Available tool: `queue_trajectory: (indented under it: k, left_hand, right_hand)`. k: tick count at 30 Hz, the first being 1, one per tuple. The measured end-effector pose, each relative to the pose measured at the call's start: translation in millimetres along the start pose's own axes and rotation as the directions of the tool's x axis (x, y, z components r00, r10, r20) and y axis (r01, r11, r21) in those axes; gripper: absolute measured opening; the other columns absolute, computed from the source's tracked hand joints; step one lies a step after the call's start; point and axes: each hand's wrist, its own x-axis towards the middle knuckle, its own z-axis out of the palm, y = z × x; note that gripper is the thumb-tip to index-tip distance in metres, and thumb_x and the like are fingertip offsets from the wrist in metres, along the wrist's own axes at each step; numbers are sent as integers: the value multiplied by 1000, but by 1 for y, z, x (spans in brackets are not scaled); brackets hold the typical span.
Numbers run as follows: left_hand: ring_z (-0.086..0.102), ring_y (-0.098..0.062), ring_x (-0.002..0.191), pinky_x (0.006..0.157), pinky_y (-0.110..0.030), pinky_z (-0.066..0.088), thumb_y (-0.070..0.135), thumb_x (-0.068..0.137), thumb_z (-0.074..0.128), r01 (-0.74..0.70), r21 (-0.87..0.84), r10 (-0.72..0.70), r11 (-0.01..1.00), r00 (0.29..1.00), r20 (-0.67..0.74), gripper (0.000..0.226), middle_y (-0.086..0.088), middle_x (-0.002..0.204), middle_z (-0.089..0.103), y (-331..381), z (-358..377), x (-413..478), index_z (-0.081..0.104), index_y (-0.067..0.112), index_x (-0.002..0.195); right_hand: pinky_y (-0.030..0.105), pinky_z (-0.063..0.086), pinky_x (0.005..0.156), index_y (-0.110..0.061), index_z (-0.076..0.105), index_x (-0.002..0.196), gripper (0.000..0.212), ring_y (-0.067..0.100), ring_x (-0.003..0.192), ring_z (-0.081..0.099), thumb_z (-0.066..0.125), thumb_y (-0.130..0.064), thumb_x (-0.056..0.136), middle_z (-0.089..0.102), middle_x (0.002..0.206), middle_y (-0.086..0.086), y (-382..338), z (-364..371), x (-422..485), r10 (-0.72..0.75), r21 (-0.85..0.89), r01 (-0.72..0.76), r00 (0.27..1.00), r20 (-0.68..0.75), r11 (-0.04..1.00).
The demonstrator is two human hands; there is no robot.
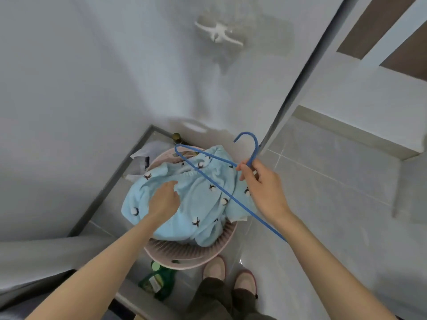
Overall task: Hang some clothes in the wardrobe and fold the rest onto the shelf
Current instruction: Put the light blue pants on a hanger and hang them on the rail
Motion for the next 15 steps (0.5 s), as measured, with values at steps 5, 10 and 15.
queue_trajectory:
  k: [5, 10, 15]
  left_hand:
    - [52, -34, 113, 90, -41, 44, 3, 91, 37, -27, 149, 29, 988, 999, -13, 41, -17, 128, 53, -25, 34, 67, 44, 5, 132]
    - [42, -30, 126, 99, -33, 33, 2, 91, 39, -169, 310, 148, 935, 985, 93, 48, -14, 142, 42, -48, 58, 121, 38, 6, 140]
    - [42, -23, 128, 115, -51, 6, 22, 94, 36, -128, 631, 80, 765, 991, 104, 36, -4, 130, 53, -74, 70, 138, 47, 15, 128]
  right_hand:
    - [23, 38, 49, -29, 64, 88, 19, 5, 45, 40, 48, -32, 99, 65, 75, -5, 32, 35, 35, -56, 38, 56, 998, -7, 998]
    - [13, 34, 48, -33, 62, 85, 20, 4, 49, 42, 48, -33, 99, 65, 77, -5, 55, 55, 59, -107, 55, 108, 994, -23, 993]
    - [15, 36, 53, -33, 62, 83, 21, 21, 70, 54, 48, -32, 99, 66, 75, -6, 72, 66, 66, -127, 45, 130, 990, -68, 991]
